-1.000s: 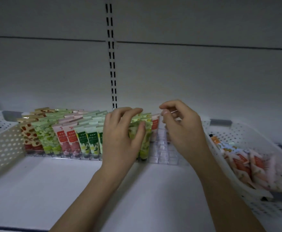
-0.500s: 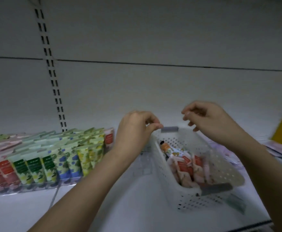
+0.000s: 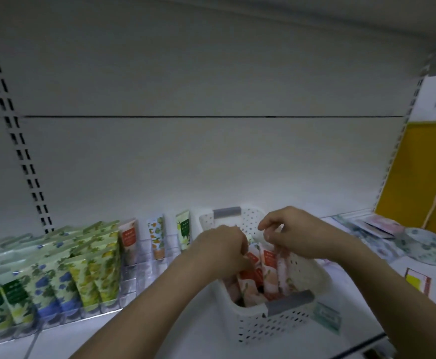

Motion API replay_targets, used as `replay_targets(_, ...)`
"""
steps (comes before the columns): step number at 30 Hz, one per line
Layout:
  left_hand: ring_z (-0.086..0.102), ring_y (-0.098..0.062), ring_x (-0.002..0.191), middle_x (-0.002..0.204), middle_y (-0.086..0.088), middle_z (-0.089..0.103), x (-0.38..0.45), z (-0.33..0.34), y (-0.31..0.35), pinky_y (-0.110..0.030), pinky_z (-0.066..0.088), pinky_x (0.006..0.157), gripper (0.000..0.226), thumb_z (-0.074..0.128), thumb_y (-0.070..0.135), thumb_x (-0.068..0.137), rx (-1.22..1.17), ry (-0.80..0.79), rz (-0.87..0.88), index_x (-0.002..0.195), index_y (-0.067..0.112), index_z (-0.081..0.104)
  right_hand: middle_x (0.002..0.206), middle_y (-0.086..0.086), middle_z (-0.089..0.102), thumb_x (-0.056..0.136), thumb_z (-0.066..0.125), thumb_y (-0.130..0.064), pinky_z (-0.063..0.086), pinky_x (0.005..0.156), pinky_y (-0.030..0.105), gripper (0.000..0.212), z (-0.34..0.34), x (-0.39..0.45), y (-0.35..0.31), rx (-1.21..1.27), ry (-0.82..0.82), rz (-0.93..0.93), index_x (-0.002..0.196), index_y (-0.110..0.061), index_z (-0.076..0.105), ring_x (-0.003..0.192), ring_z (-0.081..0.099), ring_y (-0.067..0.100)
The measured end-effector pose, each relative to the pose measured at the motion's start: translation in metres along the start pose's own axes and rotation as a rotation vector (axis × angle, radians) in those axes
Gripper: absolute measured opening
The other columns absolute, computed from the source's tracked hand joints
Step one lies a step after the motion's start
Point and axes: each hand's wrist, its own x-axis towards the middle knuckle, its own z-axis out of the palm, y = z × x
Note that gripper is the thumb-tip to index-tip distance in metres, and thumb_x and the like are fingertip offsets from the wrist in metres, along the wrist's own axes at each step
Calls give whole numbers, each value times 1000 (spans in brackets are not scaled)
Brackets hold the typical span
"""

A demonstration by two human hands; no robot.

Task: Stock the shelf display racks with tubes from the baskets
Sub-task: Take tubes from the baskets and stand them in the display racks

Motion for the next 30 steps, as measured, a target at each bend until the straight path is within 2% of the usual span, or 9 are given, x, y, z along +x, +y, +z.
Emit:
replay_targets(3,63,-14,92,107,4,67,0,0,-3,-31,53,76,30,65,44,84,-61,0,5,108,27,69,126,-4,61,96,52,-16,47,83,17,31,2,1,0,-113,-36,-21,124,-20,65,100,59,8)
replay_targets(8,55,4,71,92,11,61,-2,-9,-9,-6,43,59,29,82,28,74,-513,59,35,101,30,70,126,1,62,96,51,-10,51,73,16,33,8,5,2,-170,-100,0,127,-16,62,81,59,7)
replay_targets(12,57,6,55,81,9,63,-9,-15,-14,-12,46,54,35,85,9,71,-888,140,23,100,25,73,123,-2,59,93,59,-10,53,72,19,34,10,8,3,-178,-142,23,126,-20,61,80,58,4)
replay_targets(16,67,-16,75,87,-2,70,-12,-18,-19,-36,59,76,23,84,4,71,-1081,247,-37,87,19,76,110,-14,57,89,66,-17,38,62,5,31,8,11,1,-198,-99,-43,118,-27,66,84,53,-1)
replay_targets(18,69,-21,75,84,-4,74,-14,-20,-21,-37,61,74,17,80,0,73,-1200,270,-44,84,11,75,104,-18,63,85,71,-17,43,59,5,27,6,12,-1,-112,-96,-60,109,-28,70,80,59,-5)
replay_targets(21,71,-21,75,82,-11,75,-17,-22,-25,-33,60,77,10,78,3,76,-1285,307,-49,84,8,74,97,-12,71,81,76,-14,50,60,9,23,-1,9,-4,95,-118,-33,99,-28,74,78,65,-8)
replay_targets(24,73,-23,82,83,-9,76,-21,-24,-32,-30,59,80,8,75,6,80,-1324,344,-57,87,6,75,94,-3,76,83,76,-17,58,66,22,10,-4,1,-8,335,-217,19,92,-22,77,84,72,10)
replay_targets(27,73,-23,83,85,-11,76,-25,-26,-39,-27,59,75,10,72,10,83,-1364,346,-63,92,6,74,93,8,75,89,70,-25,61,80,41,10,3,-6,-10,366,-255,1,89,-18,77,89,73,25)
replay_targets(30,73,-22,83,87,-9,76,-30,-31,-49,-27,59,72,11,72,15,84,-1328,360,-57,94,12,75,89,10,75,92,67,-21,61,75,40,12,5,-7,-14,373,-192,-29,88,-16,77,84,73,28)
